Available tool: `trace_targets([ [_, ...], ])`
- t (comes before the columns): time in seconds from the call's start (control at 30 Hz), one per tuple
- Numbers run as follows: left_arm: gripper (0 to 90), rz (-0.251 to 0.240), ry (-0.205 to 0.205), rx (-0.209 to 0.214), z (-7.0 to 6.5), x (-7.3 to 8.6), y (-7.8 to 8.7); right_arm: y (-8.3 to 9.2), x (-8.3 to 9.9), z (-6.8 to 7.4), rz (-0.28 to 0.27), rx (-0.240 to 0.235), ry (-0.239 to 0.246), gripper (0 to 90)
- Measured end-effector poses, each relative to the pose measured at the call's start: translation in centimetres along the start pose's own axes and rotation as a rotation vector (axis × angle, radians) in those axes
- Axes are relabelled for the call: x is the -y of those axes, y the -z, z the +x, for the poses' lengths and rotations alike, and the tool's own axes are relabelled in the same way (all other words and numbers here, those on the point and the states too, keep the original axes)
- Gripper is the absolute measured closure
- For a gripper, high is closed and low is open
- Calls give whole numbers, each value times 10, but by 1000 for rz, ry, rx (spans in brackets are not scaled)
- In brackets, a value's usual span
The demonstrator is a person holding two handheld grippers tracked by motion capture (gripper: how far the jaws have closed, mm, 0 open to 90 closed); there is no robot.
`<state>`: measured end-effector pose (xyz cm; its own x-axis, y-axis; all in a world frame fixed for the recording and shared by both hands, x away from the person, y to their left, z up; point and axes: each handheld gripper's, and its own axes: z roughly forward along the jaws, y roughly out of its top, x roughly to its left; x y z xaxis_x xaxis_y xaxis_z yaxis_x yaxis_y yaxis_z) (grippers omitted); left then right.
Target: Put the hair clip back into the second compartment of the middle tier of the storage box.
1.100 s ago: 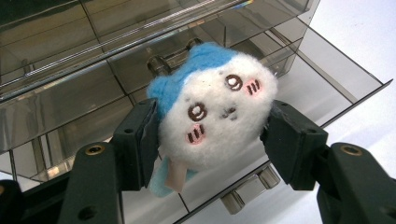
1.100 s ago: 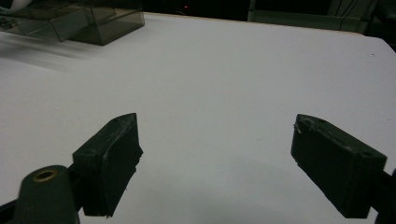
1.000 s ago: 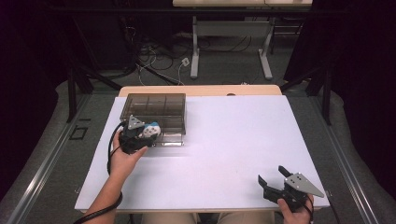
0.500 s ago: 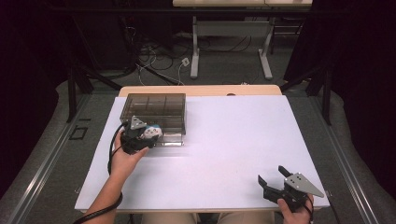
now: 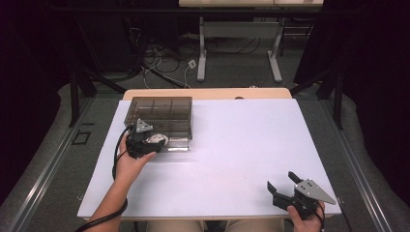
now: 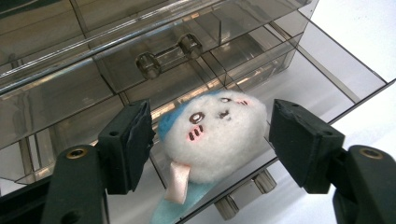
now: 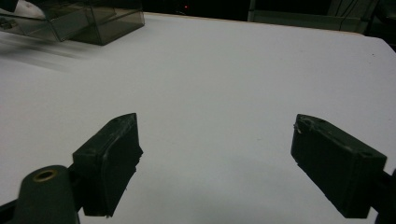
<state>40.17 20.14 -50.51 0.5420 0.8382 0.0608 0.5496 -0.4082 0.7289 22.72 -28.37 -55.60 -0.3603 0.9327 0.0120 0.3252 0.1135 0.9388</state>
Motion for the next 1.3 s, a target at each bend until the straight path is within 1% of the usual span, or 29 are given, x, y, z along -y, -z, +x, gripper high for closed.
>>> trace_targets([
  [0.13,285,-20,10,-8,0,0,0,0,0,0,-3,-3,0,149],
  [0.17,281,-19,13,0,0,0,1,0,0,0,-3,-3,0,149],
  [0.23,270,-27,16,0,0,-1,2,0,0,0,-1,-2,1,149],
  [0.27,266,-32,16,-2,0,-1,3,0,0,0,-6,-2,1,149],
  [0.33,248,-47,22,7,1,-1,4,0,0,0,-1,-3,0,149],
  [0.4,240,-58,30,3,0,-2,6,0,0,0,-1,-2,1,149],
  [0.53,211,-83,34,12,0,-2,9,0,0,0,-1,-2,0,149],
  [0.7,174,-102,38,23,-1,-3,14,0,0,0,-6,-5,-1,149],
  [0.83,163,-119,49,33,-2,-2,17,0,0,0,-7,-6,-2,149],
  [1.07,150,-146,62,66,-4,-1,22,0,0,0,-7,-6,-2,149],
  [1.17,143,-158,79,71,-7,0,25,0,0,0,-8,-6,1,149],
  [1.3,132,-181,82,75,-11,1,30,0,0,1,-8,-6,1,149],
])
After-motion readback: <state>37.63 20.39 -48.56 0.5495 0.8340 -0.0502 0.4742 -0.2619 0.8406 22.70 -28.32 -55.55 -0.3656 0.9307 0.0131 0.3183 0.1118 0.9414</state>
